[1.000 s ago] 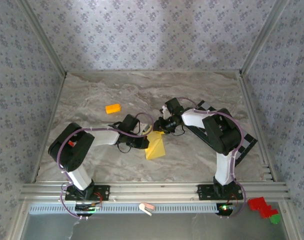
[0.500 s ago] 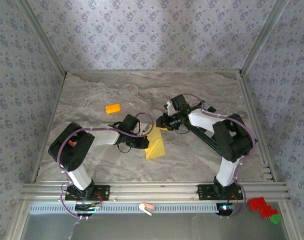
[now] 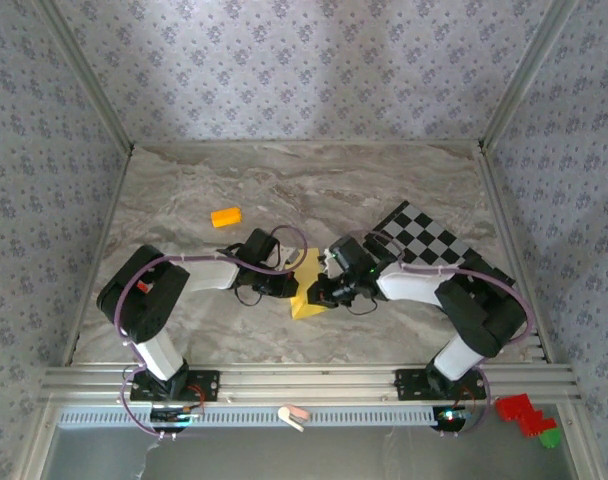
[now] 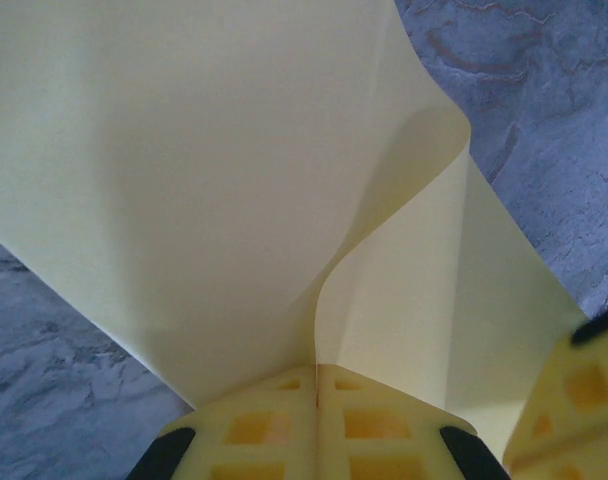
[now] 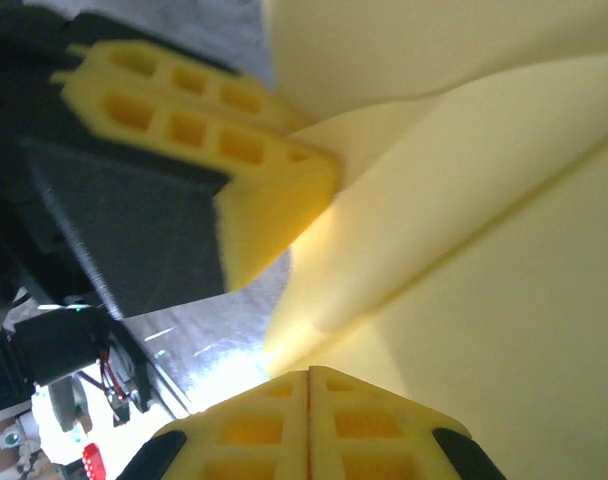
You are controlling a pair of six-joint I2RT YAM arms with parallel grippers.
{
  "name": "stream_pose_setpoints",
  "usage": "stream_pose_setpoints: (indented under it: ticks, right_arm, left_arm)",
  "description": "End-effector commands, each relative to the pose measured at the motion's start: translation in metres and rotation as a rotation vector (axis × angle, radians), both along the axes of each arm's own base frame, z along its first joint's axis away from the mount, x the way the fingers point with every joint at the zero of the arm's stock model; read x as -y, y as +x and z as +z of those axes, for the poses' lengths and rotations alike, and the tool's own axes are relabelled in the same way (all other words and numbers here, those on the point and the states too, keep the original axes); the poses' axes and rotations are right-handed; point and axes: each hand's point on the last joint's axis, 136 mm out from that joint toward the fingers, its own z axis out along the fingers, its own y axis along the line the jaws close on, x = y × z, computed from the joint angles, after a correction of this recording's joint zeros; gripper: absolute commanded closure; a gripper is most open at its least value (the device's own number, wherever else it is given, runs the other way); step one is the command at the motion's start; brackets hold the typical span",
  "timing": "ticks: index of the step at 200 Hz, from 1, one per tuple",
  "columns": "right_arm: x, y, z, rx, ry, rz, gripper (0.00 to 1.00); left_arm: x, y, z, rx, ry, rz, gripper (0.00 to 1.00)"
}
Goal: Fold a paper plane with a square sheet of paper (pick it up from the middle)
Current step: Fold the triangle a second time at the center of the table.
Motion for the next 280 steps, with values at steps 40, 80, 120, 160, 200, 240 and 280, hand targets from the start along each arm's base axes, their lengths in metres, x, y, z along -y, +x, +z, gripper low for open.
stream_pose_setpoints:
  ticks: [40,80,120,160,200,240,280]
  right_arm:
    - [-0.03,-0.008,-0.01,-0.009,0.066,-0.031,0.93]
    - [-0.037,-0.01,-0.015,-0.013,0.077,-0.042,0.93]
    - [-0.031,-0.015,-0.03,-0.034,0.029,-0.046,0.94]
    - [-0.023,-0.019,-0.04,-0.047,-0.002,-0.05,0.94]
    - [-0.014,-0.027,-0.054,-0.072,-0.036,-0.052,0.94]
    - [-0.004,-0.039,-0.062,-0.095,-0.101,-0.033,0.95]
    - [-0.003,-0.051,-0.06,-0.103,-0.113,0.0,0.96]
  left_arm:
    - [-0.021,-0.014,-0.029,-0.055,0.104,0.008,1.0]
    - [-0.021,-0.015,-0.03,-0.058,0.106,0.004,1.0]
    - [-0.021,-0.015,-0.03,-0.057,0.107,0.002,1.0]
    - [-0.021,-0.015,-0.032,-0.06,0.11,0.001,1.0]
    - [-0.021,-0.015,-0.033,-0.066,0.114,0.0,1.0]
    - [-0.022,-0.015,-0.035,-0.067,0.125,0.004,1.0]
    - [-0.023,-0.015,-0.036,-0.068,0.131,0.004,1.0]
